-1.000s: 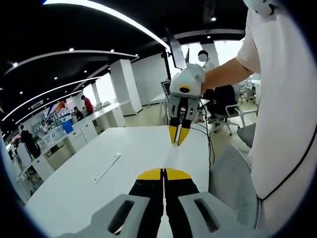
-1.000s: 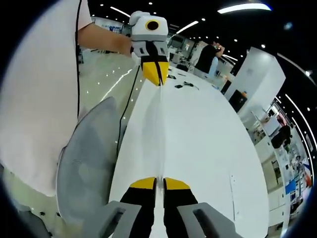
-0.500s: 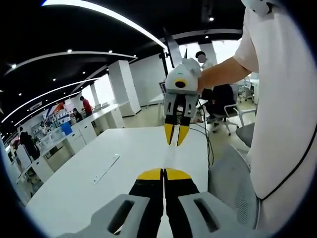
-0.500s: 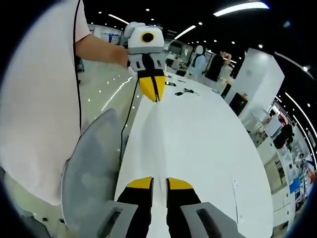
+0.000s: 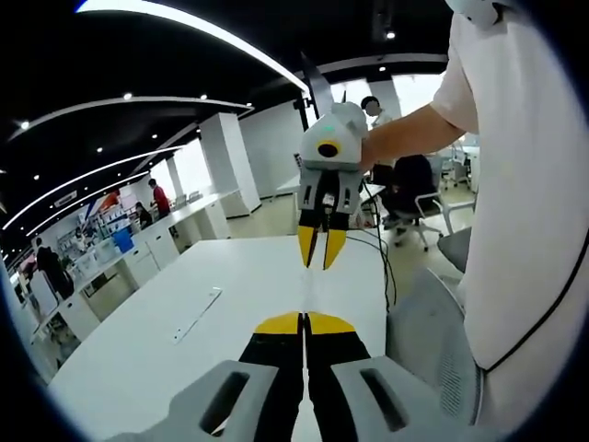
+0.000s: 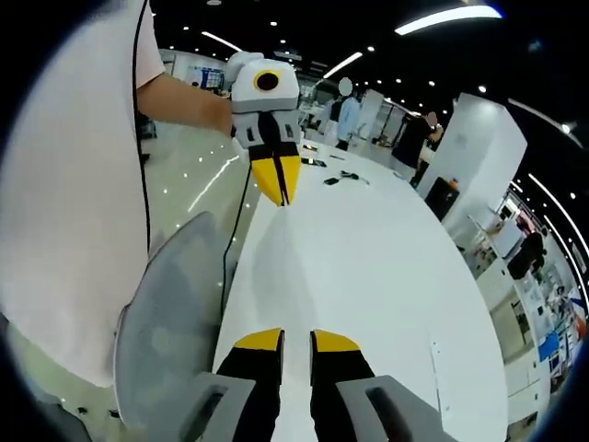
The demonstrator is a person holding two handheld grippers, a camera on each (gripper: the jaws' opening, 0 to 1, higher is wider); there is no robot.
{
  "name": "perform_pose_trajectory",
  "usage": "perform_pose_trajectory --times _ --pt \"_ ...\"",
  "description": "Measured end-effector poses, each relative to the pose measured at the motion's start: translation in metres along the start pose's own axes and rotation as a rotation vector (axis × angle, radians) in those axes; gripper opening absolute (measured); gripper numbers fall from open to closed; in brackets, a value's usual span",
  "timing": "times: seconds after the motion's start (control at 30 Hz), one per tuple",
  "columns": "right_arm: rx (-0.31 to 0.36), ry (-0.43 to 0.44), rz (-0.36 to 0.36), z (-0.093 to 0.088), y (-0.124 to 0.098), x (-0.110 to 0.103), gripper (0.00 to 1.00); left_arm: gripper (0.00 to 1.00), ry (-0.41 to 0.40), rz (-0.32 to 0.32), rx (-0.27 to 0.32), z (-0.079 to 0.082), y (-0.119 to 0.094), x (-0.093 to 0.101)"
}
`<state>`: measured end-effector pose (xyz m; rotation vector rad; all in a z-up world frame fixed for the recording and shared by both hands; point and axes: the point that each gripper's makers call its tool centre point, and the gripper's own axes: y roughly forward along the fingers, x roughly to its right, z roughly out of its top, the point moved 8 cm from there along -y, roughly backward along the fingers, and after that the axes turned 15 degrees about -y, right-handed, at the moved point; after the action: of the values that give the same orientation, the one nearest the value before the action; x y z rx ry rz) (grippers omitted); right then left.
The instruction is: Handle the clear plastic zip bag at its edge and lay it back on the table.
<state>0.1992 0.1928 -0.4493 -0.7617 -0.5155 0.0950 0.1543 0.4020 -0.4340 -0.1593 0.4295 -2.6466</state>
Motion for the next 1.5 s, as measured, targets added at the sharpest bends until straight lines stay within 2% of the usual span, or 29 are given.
perform_pose_trajectory --times 0.67,1.17,1.5 --pt "0.078 0.029 -0.027 0.015 0.000 0.015 0.06 0.00 0.021 -0.007 -0.003 0.002 0.002 0.001" --pt "0.052 0.006 0.000 0.013 0.012 0.016 0.04 0.00 0.051 -0.022 -0.004 0.008 0.005 0.006" --pt "0.058 0.021 0.029 0.014 0.014 0.014 0.03 0.00 0.062 -0.022 0.003 0.012 0.005 0.005"
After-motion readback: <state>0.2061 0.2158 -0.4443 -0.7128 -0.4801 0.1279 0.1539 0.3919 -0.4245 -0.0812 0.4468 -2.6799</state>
